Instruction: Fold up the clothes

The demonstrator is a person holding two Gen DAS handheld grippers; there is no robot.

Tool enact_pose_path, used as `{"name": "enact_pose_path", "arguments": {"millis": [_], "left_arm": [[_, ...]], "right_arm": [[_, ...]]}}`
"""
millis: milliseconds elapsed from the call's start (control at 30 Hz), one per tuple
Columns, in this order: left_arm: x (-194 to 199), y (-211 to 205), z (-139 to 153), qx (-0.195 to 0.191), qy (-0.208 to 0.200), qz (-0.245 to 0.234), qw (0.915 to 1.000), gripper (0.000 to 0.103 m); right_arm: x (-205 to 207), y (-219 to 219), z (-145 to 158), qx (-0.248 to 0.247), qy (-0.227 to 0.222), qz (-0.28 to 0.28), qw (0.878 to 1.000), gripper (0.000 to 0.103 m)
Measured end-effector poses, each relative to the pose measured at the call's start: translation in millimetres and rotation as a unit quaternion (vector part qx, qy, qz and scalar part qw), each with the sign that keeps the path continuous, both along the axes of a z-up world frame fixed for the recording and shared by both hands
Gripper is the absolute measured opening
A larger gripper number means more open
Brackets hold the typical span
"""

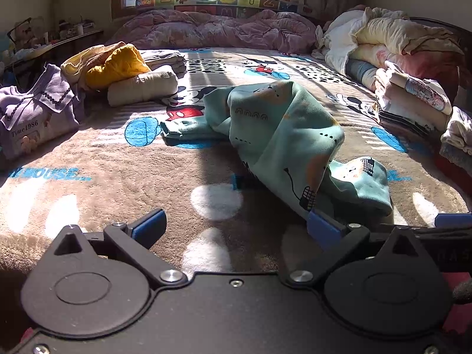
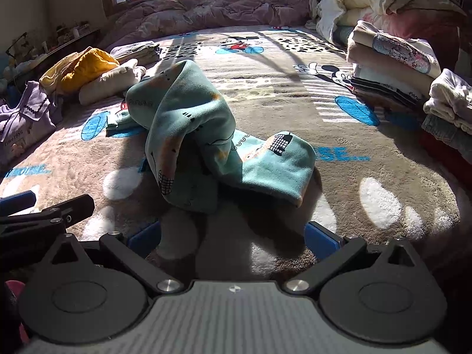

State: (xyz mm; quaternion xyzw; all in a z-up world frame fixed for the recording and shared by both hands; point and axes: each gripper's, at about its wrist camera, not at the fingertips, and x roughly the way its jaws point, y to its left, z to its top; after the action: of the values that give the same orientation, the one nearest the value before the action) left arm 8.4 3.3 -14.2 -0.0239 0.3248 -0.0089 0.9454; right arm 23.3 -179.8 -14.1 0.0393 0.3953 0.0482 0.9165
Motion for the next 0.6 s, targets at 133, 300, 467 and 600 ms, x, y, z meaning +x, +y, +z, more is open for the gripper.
{"name": "enact_pose_path", "arguments": {"millis": [133, 300, 467, 600], "left_arm": [[-0.1, 1.2, -0.5, 0.0, 0.001, 0.0, 1.0, 0.102], [-1.0, 2.0, -0.1, -0.001, 0.001, 0.0, 1.0, 0.103], [-1.7, 1.6, -0.6, -0.001, 0.002, -0.001, 1.0, 0.103], [-2.0, 2.0, -0.3, -0.001, 0.002, -0.002, 1.0, 0.103]], "right_arm": [[-0.8, 0.3, 0.1, -0.001, 0.0, 0.0, 1.0, 0.102], [-1.6, 1.1, 0.4, -0.002, 0.0, 0.001, 1.0, 0.102], [-2.2, 1.5, 0.5, -0.004, 0.0, 0.001, 1.0, 0.102], [-3.3, 1.7, 2.0, -0.004, -0.002, 0.001, 1.0, 0.102]]}}
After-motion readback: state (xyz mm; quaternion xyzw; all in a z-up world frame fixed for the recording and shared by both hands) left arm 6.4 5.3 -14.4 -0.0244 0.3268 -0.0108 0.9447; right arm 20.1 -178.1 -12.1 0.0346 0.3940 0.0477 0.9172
